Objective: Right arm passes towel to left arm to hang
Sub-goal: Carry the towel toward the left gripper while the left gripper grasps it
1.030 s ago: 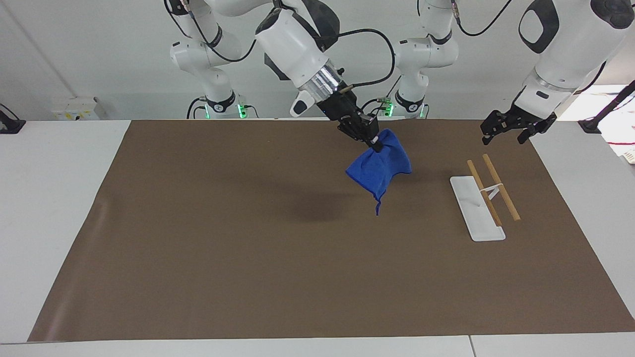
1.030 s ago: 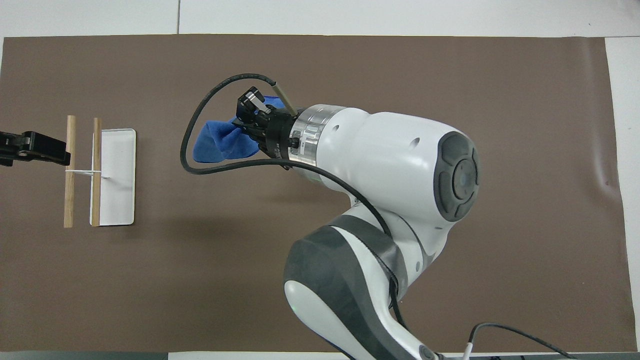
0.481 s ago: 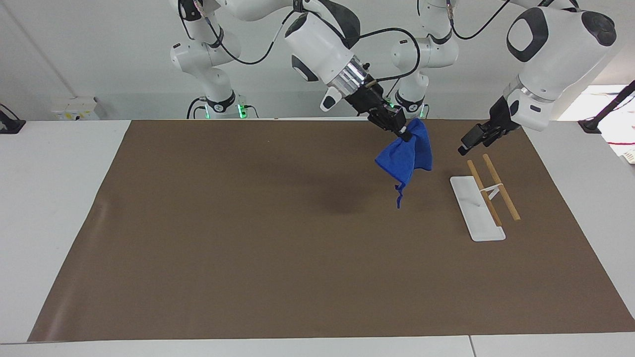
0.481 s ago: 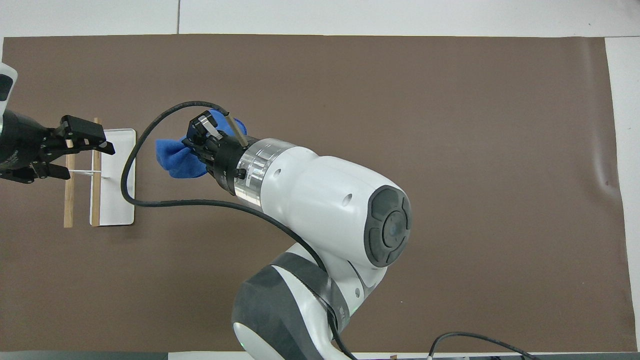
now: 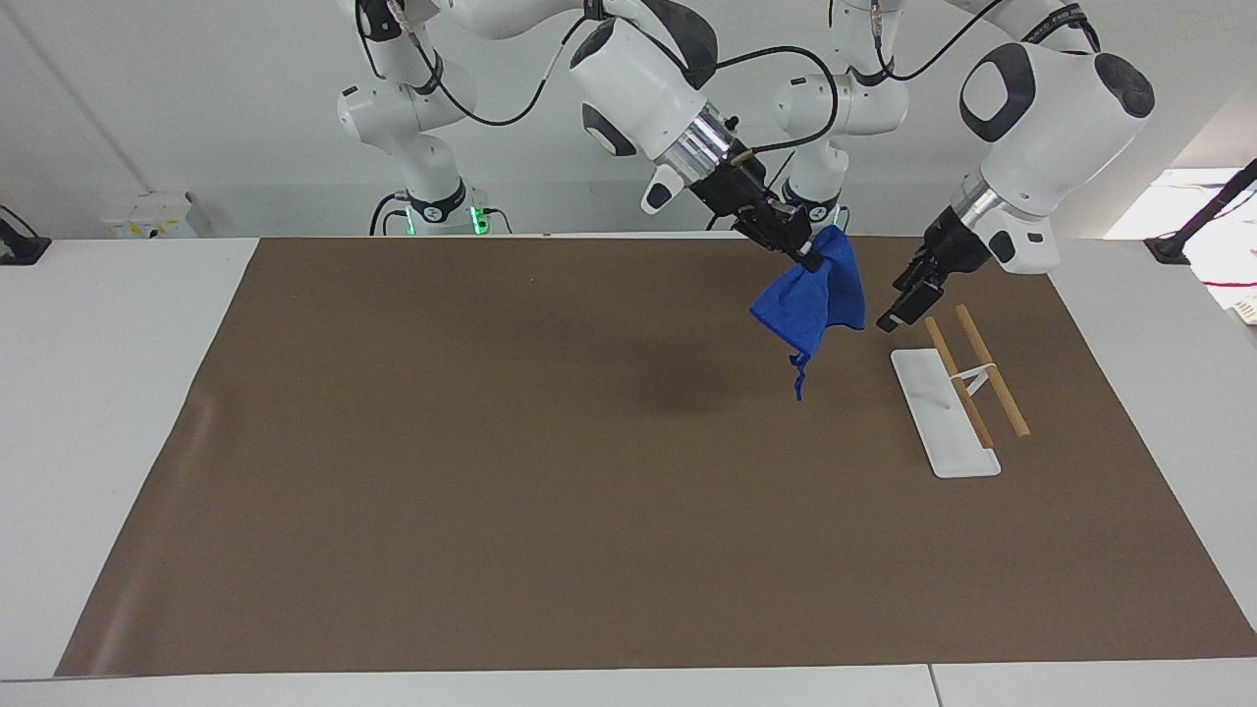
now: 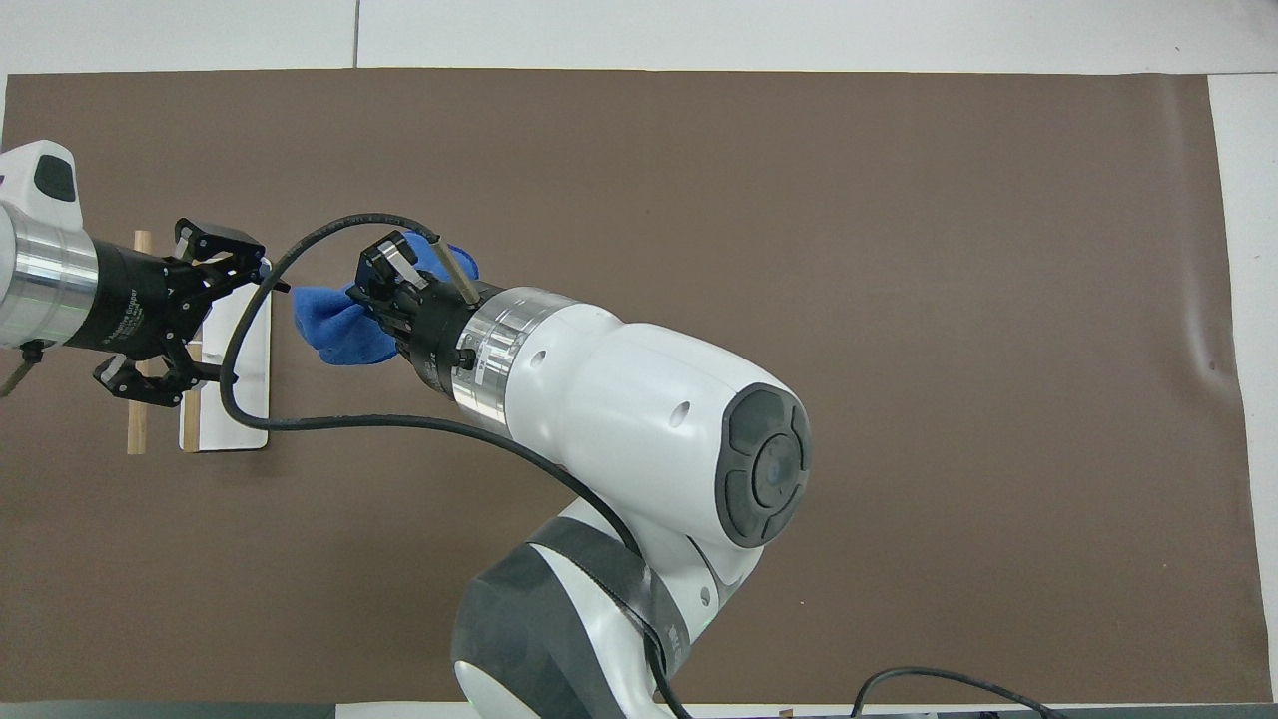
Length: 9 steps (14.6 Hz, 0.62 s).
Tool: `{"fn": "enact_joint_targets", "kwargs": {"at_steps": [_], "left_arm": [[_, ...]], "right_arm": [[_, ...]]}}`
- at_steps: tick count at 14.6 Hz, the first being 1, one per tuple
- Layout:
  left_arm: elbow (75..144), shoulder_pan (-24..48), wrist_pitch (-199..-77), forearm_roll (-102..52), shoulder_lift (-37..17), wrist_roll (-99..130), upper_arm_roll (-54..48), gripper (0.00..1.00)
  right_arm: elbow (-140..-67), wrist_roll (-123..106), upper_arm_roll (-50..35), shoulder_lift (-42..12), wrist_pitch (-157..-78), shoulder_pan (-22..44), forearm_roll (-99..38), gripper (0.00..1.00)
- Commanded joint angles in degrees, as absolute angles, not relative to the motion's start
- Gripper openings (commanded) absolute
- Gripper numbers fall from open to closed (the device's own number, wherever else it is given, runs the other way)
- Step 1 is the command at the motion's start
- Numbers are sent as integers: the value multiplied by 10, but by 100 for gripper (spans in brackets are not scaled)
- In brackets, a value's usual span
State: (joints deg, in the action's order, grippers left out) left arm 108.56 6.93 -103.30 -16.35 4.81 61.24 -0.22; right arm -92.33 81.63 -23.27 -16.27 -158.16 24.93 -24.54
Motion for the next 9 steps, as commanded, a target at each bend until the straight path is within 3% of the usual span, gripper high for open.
{"fn": "enact_joint_targets", "kwargs": {"at_steps": [1, 6, 7, 9], "left_arm": [[1131, 96, -1070, -172, 81, 720, 2, 100], [1172, 119, -1151, -197, 86, 803, 2, 100], [1172, 120, -1159, -197, 83, 804, 2, 94], [1175, 116, -1164, -200, 83, 804, 2, 13]], "right_arm": [[-916, 823, -236, -168, -1600, 247, -258, 0], [-917, 824, -236, -168, -1603, 260, -259, 0], [-917, 824, -236, -168, -1603, 259, -259, 0], [-916, 824, -236, -168, -1603, 259, -259, 0]]}}
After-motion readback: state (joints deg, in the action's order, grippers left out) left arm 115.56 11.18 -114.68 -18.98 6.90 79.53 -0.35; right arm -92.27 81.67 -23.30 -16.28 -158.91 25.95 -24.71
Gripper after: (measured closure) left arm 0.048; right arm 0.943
